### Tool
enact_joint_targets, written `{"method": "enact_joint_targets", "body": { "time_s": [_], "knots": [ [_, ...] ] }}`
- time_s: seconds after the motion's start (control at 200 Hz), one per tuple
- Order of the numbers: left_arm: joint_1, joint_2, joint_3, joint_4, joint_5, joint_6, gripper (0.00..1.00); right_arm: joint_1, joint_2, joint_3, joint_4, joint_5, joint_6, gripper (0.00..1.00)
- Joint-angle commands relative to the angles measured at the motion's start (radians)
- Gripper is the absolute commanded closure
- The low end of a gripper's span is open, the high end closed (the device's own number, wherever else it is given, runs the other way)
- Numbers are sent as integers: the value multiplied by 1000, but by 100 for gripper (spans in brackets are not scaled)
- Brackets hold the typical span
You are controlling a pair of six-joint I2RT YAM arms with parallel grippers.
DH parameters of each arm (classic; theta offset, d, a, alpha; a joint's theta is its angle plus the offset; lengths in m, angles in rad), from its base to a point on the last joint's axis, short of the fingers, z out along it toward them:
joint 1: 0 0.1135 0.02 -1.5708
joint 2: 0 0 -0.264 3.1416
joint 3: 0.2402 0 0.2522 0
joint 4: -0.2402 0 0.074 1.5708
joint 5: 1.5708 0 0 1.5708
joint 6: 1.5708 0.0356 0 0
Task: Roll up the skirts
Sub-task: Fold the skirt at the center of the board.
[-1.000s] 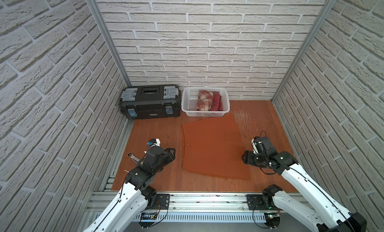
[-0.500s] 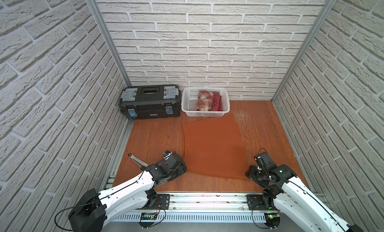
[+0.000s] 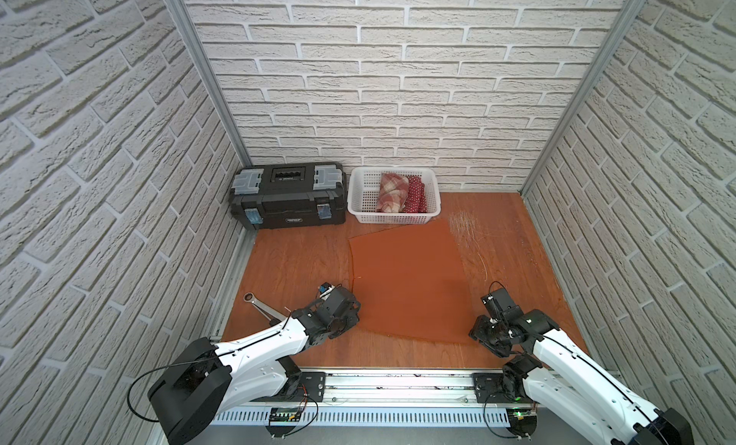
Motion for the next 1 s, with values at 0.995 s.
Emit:
{"method": "enact_joint_targets", "body": {
  "time_s": [0.995],
  "knots": [
    [108, -41, -34, -23, 45, 61, 100, 323, 72, -15, -30, 16, 305, 54]
  ]
}}
